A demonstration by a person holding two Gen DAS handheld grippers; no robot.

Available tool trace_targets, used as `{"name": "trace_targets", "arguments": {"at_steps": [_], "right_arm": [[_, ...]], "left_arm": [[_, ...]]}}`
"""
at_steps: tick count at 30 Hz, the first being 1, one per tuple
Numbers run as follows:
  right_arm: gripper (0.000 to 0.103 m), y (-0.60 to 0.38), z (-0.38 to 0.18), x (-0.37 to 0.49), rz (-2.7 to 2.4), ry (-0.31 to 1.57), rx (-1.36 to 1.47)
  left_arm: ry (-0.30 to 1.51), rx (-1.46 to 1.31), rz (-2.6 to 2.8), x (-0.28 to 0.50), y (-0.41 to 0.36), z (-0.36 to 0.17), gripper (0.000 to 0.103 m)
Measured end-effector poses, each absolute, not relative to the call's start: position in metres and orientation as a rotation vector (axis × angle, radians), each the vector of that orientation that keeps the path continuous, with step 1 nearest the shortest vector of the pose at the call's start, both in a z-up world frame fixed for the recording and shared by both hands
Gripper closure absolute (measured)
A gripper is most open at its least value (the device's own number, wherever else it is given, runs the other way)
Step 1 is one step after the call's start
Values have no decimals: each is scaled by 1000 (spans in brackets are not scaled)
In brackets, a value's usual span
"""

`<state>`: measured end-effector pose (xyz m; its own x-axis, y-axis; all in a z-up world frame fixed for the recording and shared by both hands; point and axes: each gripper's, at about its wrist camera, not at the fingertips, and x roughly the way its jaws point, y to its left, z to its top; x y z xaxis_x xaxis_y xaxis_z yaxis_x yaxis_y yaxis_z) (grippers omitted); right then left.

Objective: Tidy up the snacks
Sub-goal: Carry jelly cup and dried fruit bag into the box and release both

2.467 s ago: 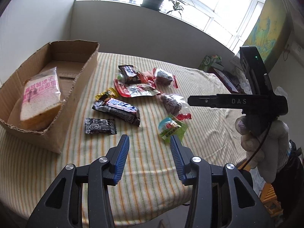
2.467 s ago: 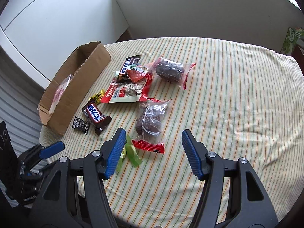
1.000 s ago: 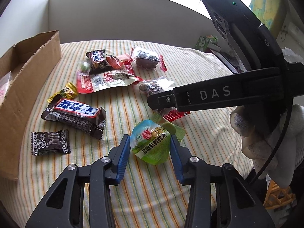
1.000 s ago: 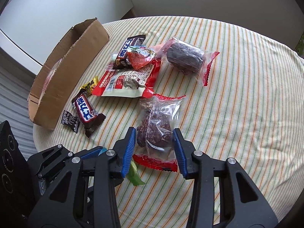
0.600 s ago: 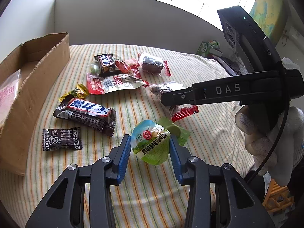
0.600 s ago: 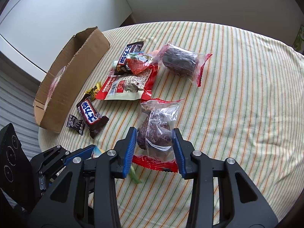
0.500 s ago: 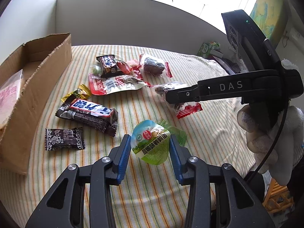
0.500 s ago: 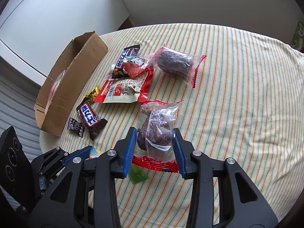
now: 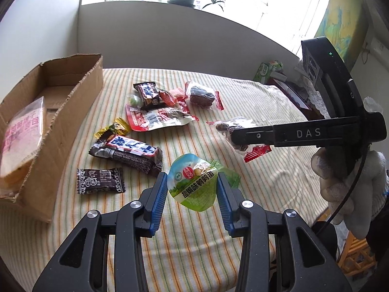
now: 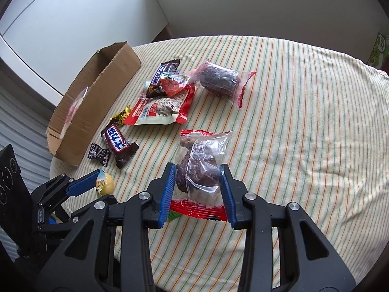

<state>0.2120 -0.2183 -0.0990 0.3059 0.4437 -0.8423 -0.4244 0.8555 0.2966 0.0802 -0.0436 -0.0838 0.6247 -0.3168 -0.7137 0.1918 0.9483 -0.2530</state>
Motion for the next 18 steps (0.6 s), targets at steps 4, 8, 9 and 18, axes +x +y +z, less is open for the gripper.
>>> {"name": "trace_targets", "arguments": {"at_steps": [4, 8, 9, 18], "right_arm": [[65, -213, -77, 204, 601, 1073, 15], [65, -198, -55, 199, 641, 1030, 9], [65, -193, -50, 199, 650, 1021, 6], [65, -139, -24, 200, 743, 967, -21]], "left_arm": [[810, -160, -271, 75, -31, -70, 65], [772, -172, -241, 69, -12, -55, 65], [762, -176, -233, 68, -7, -52, 65], [698, -201, -121, 60, 48, -32, 65]]}}
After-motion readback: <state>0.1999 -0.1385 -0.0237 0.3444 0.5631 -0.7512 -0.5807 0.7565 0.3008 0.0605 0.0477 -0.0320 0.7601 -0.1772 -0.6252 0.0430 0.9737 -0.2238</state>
